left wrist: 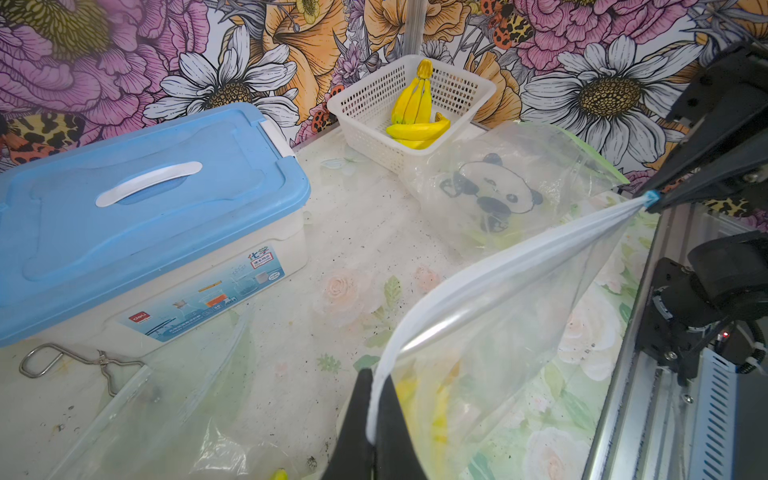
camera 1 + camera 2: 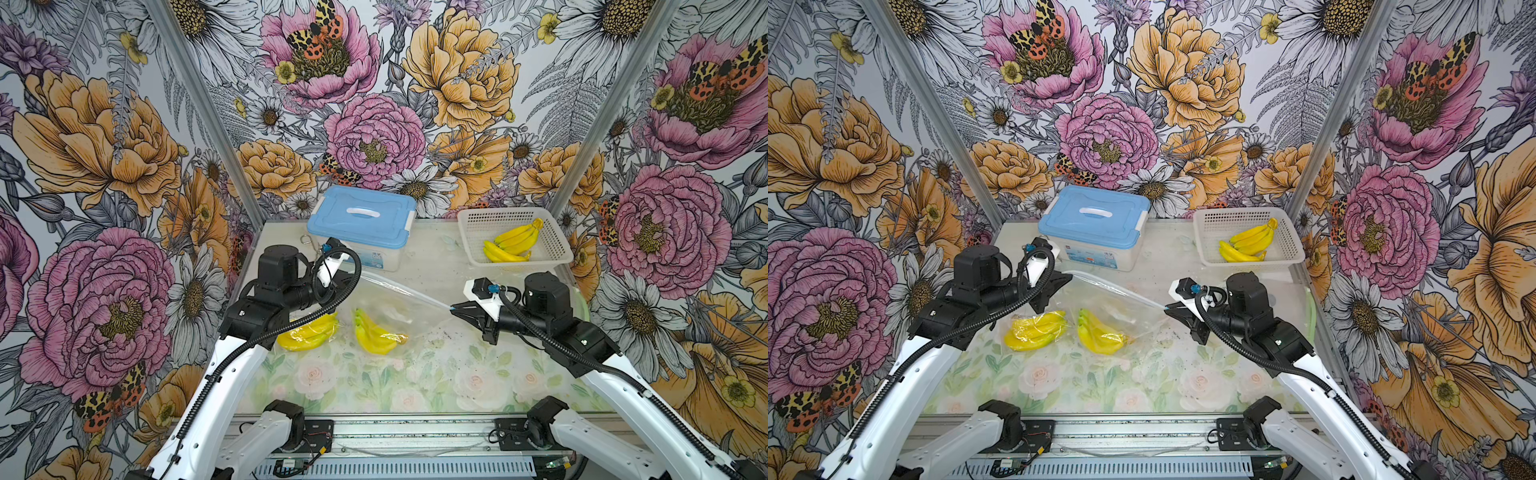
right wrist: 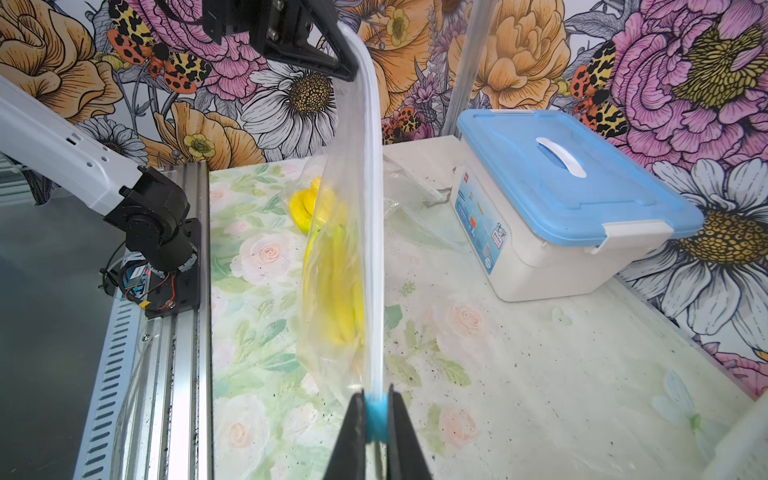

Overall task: Open the zip-top bag and take out the banana
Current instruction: Unzip the zipper on the zipper food storage bag, then adjust the zipper food storage bag at the center of the board.

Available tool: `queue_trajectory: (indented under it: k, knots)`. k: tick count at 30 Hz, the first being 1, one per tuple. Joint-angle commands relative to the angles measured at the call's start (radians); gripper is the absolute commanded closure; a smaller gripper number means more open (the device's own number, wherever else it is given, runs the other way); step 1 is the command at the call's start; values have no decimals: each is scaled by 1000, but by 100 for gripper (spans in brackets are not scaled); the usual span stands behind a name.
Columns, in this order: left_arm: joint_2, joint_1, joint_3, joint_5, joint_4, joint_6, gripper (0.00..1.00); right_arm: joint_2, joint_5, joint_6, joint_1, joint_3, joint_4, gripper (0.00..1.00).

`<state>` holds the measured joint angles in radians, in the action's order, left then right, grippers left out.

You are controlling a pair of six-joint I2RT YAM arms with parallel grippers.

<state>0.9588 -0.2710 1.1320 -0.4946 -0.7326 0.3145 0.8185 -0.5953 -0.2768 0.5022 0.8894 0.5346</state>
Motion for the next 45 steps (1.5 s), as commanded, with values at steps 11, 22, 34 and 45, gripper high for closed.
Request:
queue_trajectory:
  k: [11,22,34,45]
  knots:
    - [157,-195,101,80,58,178,100,-69,-58,56,-6,21,103,100]
    - [257,-142,203,66,60,216,100,-138,-68,75,4,49,144,99]
    - [191,-34,48,-30,260,-164,73,-55,20,98,239,11,115,100]
    - [55,39,36,104,191,-569,54,-15,26,105,252,9,70,99]
